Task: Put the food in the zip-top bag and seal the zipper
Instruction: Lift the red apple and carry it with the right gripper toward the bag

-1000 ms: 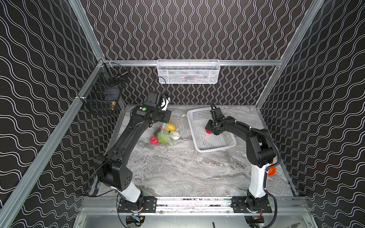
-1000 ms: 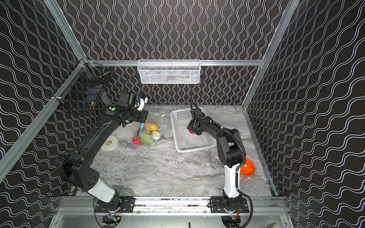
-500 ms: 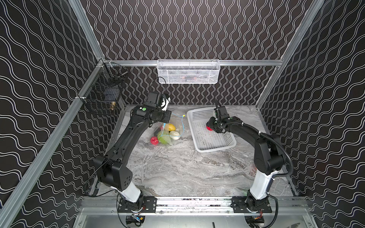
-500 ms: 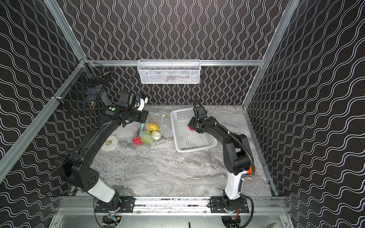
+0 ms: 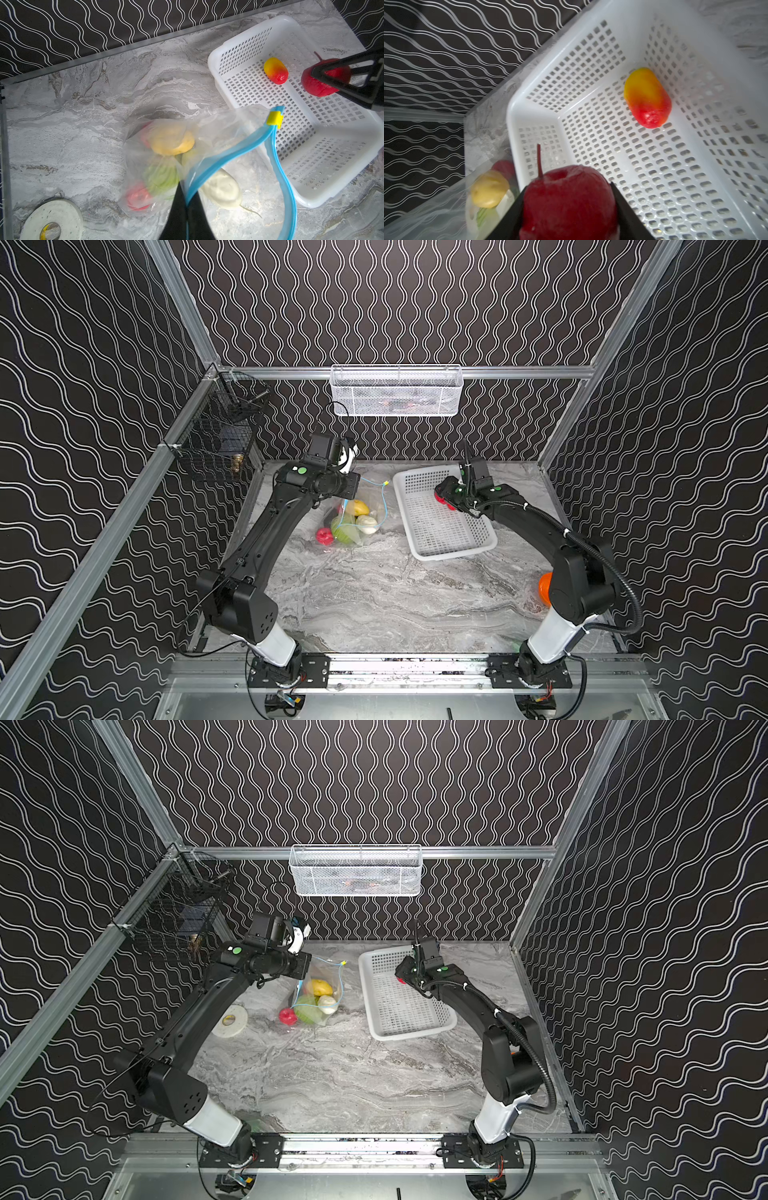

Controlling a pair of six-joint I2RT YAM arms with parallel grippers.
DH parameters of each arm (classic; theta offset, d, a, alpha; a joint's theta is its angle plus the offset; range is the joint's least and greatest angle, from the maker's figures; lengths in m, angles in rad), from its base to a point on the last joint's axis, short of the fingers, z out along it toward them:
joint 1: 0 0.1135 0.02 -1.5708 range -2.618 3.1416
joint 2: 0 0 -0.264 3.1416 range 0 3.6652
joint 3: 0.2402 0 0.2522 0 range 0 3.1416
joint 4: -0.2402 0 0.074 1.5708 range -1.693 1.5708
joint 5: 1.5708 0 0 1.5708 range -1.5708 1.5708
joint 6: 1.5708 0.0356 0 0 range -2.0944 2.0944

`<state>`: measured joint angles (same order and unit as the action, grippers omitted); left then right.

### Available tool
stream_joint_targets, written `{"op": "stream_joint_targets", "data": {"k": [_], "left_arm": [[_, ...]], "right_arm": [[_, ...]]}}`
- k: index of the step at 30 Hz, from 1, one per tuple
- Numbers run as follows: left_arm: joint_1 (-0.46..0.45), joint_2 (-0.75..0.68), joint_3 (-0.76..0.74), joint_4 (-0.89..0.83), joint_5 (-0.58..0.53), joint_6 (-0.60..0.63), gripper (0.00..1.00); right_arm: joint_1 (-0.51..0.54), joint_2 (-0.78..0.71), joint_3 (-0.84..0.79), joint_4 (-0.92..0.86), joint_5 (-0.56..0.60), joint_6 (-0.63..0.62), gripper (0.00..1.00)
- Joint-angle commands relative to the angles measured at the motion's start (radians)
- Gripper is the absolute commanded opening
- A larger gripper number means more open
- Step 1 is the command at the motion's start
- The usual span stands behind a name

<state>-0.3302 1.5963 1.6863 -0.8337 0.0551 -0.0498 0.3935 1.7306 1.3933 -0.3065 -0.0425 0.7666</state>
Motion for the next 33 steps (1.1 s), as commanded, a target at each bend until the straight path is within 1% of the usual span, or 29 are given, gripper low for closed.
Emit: {"op": "stream_joint_targets", "data": {"k": [1, 7, 8, 15, 21, 33], "left_arm": [[0.002, -0.011, -0.001, 0.02, 0.002, -0.009, 0.0], [0.002, -0.014, -0.003, 0.02, -0.001, -0.008, 0.0], [0.002, -0.015, -0.004, 0.02, -0.001, -0.007, 0.0], [0.002, -0.012, -0.005, 0.022, -0.001, -0.007, 0.0], [0.004, -0.008, 0.0, 0.021, -0.003, -0.008, 0.0], [0.004, -0.004, -0.002, 0.021, 0.001, -0.007, 0.0]], "right_arm": [[0.015, -0.029, -0.001, 0.055, -0.013, -0.005, 0.42], [0.038, -0.074, 0.008, 0.092, -0.014, -0.016, 0.42], [0.068, -0.08, 0.009, 0.098, -0.013, -0.018, 0.42], [0.109, -0.115, 0.01, 0.114, 0.009, -0.021, 0.42], [0.153, -0.147, -0.003, 0.17, 0.007, -0.026, 0.42], [0.251, -0.157, -0.04, 0.308, -0.01, -0.027, 0.42]]}}
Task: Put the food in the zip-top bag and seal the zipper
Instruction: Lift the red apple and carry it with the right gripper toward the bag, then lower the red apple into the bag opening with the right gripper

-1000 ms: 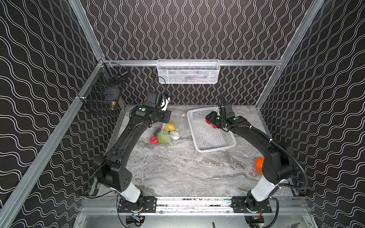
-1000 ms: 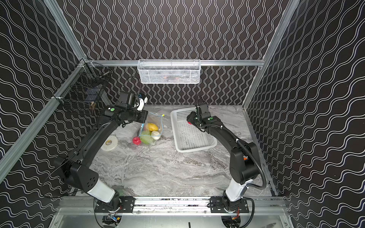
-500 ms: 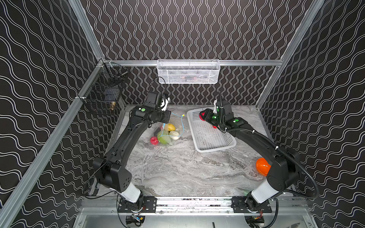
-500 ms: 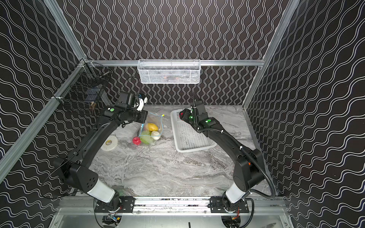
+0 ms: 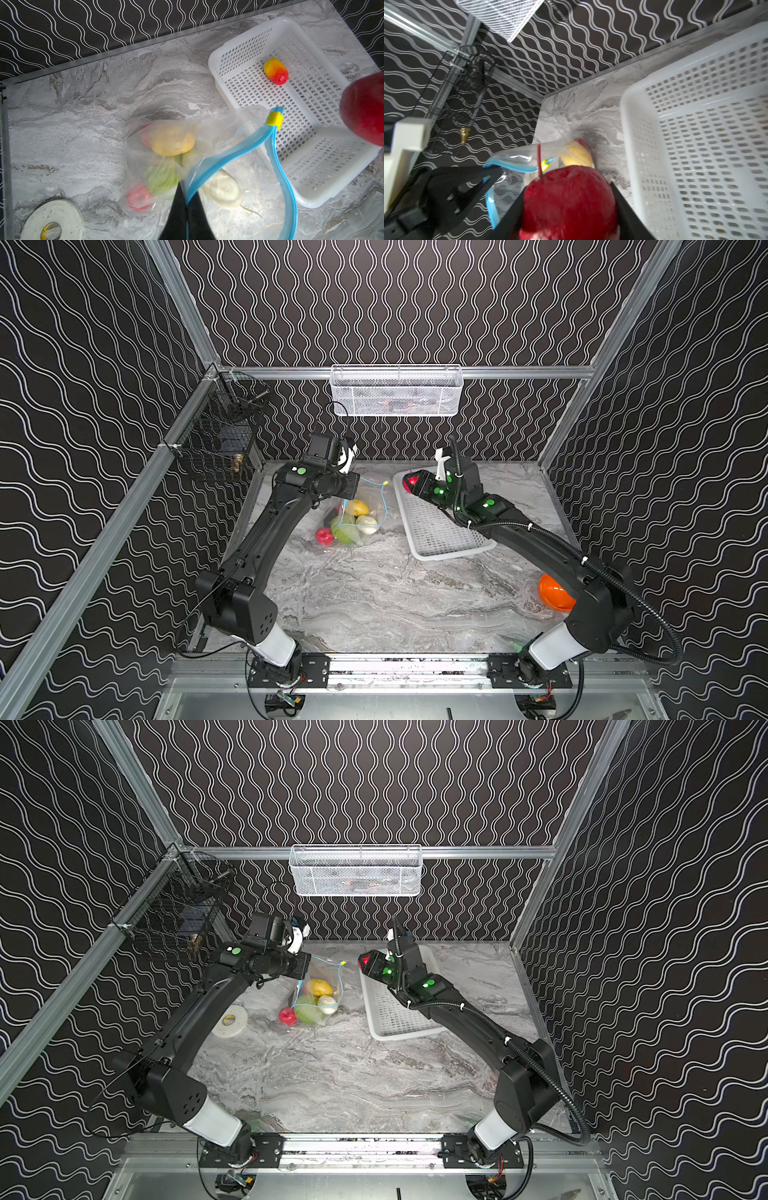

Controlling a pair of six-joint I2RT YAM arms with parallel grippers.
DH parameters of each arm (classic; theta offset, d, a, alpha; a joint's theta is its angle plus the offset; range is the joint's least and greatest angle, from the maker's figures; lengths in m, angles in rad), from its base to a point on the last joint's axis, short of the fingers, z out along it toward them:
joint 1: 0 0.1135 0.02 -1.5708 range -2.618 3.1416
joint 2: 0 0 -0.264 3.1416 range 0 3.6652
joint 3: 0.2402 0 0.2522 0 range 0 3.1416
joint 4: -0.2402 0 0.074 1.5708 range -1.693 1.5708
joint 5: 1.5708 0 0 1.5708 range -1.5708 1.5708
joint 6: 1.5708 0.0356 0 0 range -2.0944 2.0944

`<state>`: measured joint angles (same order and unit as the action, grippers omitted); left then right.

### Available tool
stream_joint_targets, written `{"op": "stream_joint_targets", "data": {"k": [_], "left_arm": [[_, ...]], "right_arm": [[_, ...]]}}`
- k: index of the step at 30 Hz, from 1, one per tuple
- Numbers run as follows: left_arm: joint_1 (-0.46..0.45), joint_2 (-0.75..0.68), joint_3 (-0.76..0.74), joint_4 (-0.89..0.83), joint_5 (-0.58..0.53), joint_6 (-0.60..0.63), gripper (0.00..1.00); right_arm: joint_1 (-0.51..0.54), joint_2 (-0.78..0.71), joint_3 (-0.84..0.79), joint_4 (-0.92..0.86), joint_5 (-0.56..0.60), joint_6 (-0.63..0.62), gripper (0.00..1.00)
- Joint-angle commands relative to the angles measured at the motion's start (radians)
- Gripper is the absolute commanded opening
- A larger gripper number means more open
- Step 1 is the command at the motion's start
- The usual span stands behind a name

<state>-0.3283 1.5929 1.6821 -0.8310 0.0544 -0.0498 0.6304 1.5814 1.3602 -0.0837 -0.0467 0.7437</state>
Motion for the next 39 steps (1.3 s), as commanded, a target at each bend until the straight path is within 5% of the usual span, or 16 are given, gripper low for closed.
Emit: {"op": "stream_joint_targets", "data": {"k": [1, 39], "left_arm": [[0.002, -0.001, 0.001, 0.019, 0.001, -0.008, 0.0], [0.002, -0.007, 0.003, 0.019, 0.004, -0.008, 0.0]], "right_arm": [[0.022, -0.006, -0.007, 0.095, -0.005, -0.007, 0.42], [0.233, 0.199, 0.16, 0.055, 0.107, -0.164, 0.44]]}}
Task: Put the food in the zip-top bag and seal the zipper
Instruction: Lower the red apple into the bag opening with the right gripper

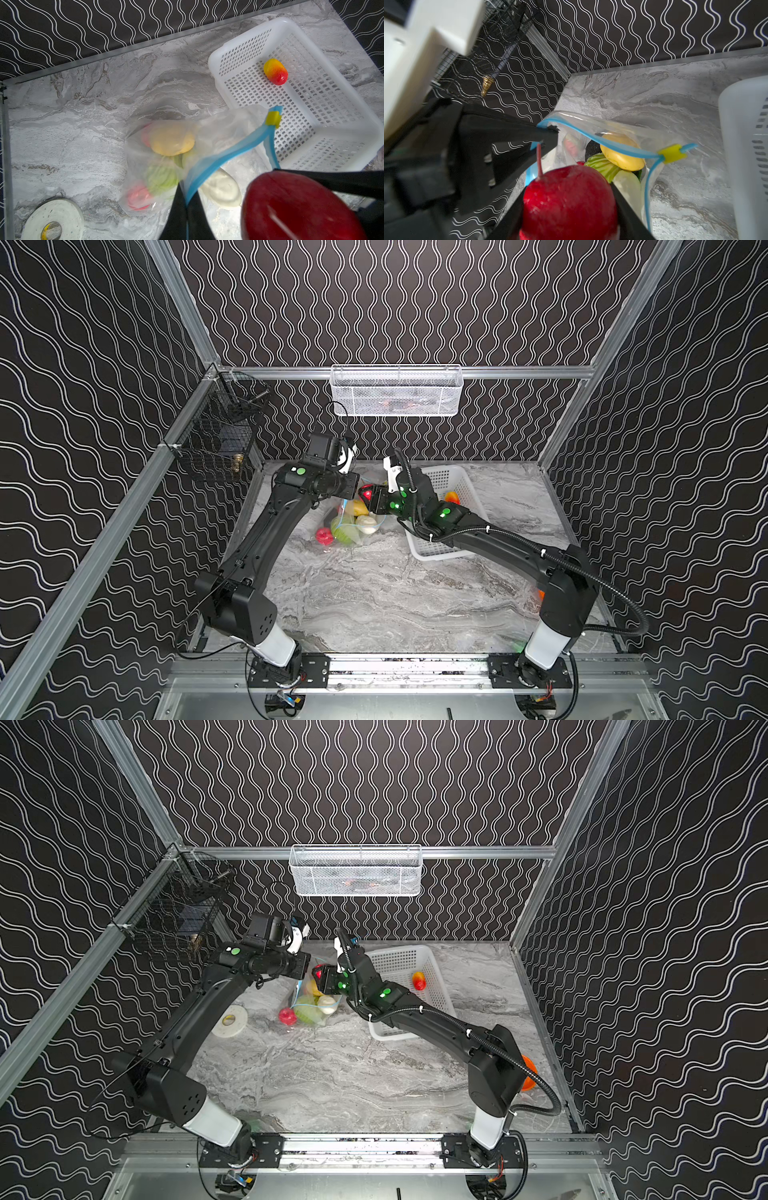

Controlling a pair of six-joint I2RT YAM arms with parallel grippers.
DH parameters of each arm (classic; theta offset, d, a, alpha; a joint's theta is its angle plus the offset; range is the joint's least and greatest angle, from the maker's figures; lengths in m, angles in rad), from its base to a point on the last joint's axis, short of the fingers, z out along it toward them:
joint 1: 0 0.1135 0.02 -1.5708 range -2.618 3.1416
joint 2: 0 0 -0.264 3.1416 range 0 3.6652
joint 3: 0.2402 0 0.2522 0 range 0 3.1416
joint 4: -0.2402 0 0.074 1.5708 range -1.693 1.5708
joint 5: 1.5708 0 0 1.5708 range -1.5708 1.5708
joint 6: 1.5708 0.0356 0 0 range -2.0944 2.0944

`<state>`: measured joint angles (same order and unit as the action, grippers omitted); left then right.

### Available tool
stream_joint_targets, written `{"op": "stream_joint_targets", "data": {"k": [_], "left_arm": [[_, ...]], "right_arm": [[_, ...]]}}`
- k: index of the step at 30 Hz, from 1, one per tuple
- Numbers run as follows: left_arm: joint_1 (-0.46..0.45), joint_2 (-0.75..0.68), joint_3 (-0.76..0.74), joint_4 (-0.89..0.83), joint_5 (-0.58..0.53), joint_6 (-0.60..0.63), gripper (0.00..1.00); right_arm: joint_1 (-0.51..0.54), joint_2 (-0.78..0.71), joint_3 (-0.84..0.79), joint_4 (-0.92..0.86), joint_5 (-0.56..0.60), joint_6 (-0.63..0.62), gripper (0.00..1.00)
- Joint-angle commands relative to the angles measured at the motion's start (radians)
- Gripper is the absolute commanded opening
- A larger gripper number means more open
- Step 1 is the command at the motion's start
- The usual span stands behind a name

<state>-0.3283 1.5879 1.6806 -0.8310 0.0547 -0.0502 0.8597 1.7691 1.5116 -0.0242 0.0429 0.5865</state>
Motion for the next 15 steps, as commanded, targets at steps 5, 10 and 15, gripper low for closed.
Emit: {"op": "stream_joint_targets", "data": {"k": [5, 10, 15], "left_arm": [[0.002, -0.001, 0.004, 0.017, 0.003, -0.008, 0.0], [0.002, 0.001, 0.004, 0.02, 0.003, -0.008, 0.0], [0.002, 0.003, 0.005, 0.017, 0.008, -0.011, 0.0]], "right_arm": [[0.006, 0.043, 0.032, -0.031, 0.027, -0.014, 0.46], [0.006, 0.07, 0.048, -0.058, 0.039, -0.013, 0.5], [0.006, 0.097, 0.077, -0.085, 0.045, -0.005, 0.54]]}}
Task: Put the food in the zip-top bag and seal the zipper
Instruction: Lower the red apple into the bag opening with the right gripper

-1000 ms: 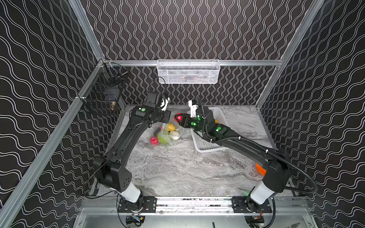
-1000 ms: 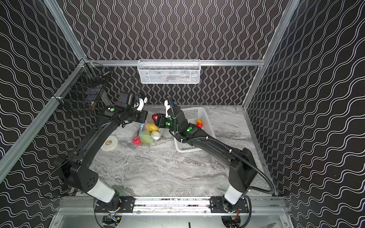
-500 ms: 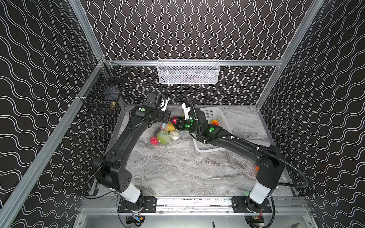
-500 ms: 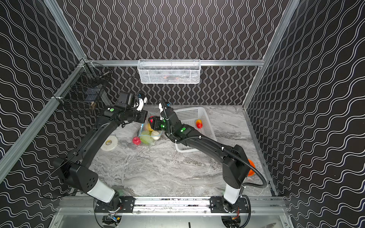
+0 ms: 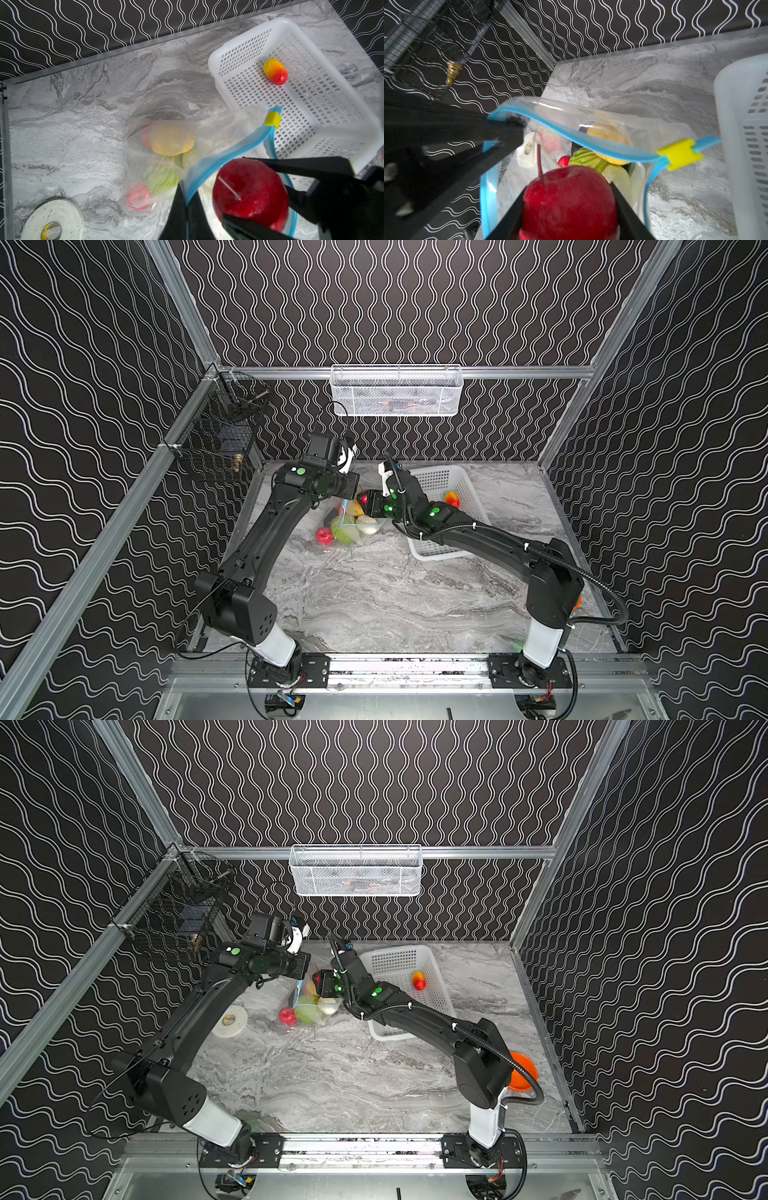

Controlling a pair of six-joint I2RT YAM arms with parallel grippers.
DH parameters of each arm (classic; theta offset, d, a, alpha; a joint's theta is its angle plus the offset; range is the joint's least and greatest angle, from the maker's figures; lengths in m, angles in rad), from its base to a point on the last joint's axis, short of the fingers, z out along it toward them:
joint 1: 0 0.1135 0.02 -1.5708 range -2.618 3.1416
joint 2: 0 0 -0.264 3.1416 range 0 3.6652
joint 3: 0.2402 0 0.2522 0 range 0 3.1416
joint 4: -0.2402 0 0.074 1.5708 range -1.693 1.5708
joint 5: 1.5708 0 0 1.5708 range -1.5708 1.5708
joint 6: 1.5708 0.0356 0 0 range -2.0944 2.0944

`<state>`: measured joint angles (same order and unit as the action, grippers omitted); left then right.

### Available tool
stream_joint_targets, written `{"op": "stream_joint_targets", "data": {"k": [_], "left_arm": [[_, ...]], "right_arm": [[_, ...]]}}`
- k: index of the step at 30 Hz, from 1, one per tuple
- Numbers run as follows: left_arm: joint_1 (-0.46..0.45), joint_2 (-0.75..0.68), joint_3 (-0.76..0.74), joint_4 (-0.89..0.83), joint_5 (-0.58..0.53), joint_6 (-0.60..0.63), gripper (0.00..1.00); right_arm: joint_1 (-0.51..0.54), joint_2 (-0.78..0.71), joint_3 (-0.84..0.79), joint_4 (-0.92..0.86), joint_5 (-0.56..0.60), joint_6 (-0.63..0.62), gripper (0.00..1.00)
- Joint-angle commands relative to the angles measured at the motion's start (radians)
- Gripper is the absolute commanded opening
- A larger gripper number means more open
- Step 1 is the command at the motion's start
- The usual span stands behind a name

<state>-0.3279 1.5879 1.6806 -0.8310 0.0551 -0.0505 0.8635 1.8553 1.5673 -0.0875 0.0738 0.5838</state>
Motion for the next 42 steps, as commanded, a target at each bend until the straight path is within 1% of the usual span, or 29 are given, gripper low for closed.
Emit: {"op": "stream_joint_targets", "data": {"k": [1, 3, 8, 10, 13, 22, 27, 33, 37, 42], "left_arm": [[0.001, 0.002, 0.006, 0.018, 0.008, -0.009, 0.0], [0.001, -0.005, 0.003, 0.019, 0.005, -0.008, 0.0], [0.002, -0.011, -0.004, 0.021, -0.003, -0.007, 0.0], [0.003, -0.01, -0.002, 0.02, 0.0, -0.008, 0.0], [0.003, -0.01, 0.0, 0.019, 0.008, -0.009, 0.0], [0.003, -0.018, -0.004, 0.021, 0.012, -0.012, 0.0], [0.004, -0.021, -0.005, 0.022, 0.011, -0.012, 0.0], [0.007, -0.016, -0.002, 0.021, 0.019, -0.017, 0.0], [0.006, -0.014, 0.001, 0.019, 0.022, -0.018, 0.0], [0.007, -0.022, -0.002, 0.022, 0.028, -0.017, 0.0]], "right_arm": [[0.002, 0.015, 0.028, -0.028, 0.014, -0.003, 0.55], [0.003, 0.021, 0.033, -0.034, 0.015, -0.003, 0.57], [0.004, 0.023, 0.031, -0.033, 0.02, -0.004, 0.66], [0.003, 0.025, 0.033, -0.039, 0.015, -0.004, 0.72], [0.003, 0.026, 0.034, -0.04, 0.014, 0.0, 0.78], [0.003, -0.016, 0.013, -0.019, 0.006, 0.001, 0.88], [0.003, -0.049, 0.024, -0.037, 0.018, -0.009, 0.99], [0.003, -0.091, 0.006, -0.052, 0.035, -0.014, 0.99], [0.003, -0.121, -0.01, -0.054, 0.049, -0.043, 0.99], [-0.001, -0.133, -0.013, -0.071, 0.037, -0.084, 0.99]]}}
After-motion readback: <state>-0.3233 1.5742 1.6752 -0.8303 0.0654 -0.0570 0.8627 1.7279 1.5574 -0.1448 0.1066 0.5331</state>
